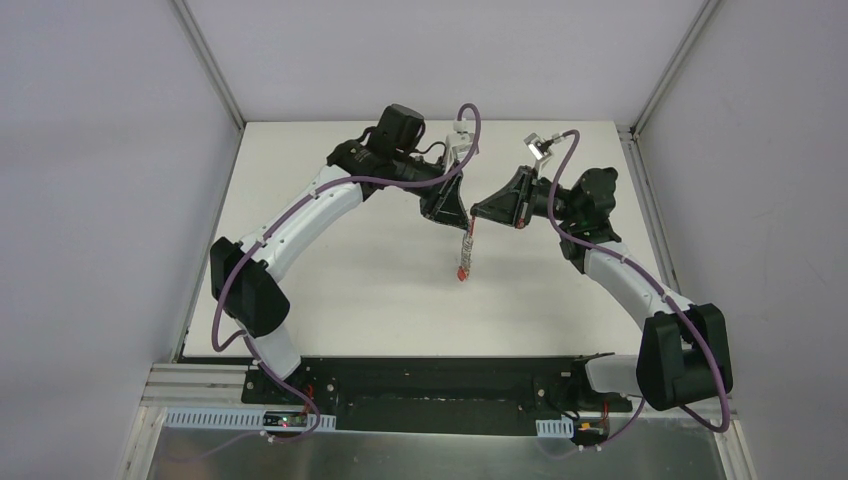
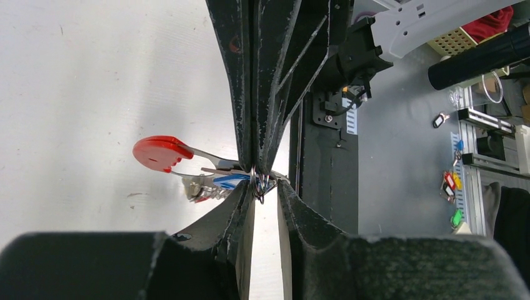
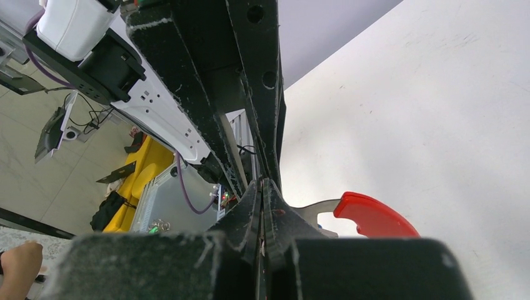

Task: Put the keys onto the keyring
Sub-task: Adjust the key on the keyring.

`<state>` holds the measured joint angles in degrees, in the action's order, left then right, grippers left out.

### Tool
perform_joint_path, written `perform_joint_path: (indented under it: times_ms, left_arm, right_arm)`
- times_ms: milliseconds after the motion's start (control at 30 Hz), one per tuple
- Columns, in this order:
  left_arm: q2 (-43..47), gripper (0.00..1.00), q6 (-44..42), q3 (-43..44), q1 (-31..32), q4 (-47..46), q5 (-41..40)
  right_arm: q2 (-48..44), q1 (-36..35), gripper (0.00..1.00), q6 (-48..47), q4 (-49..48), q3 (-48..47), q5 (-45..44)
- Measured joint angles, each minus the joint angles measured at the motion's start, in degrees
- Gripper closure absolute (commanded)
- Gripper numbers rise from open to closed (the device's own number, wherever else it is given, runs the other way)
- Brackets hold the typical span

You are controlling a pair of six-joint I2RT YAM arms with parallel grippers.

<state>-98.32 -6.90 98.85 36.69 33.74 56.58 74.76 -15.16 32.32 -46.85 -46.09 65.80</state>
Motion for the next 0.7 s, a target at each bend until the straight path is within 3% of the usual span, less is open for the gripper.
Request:
perform_joint_path:
  times_ms: [300,533,700]
  left_arm:
    - [0.09,0.73,0.04,-0.04,0.00,-0.07,-0.52]
    - [0.15,0.78,2.12,-0.04,-0.07,-0.96,-1.09]
    - [0.13,0.87,4.66,-0.04,-0.33,-2.34,-1.05]
  right_arm:
    - [0.00,0.35,1.00,-0.59,0.37,0.04,-0.07]
    - [0.00,0.37,1.00,-1.33,0.42,0.09,-0.04]
    - [0.00,0.44,1.00,-1.44,0.37,0.09,-0.02]
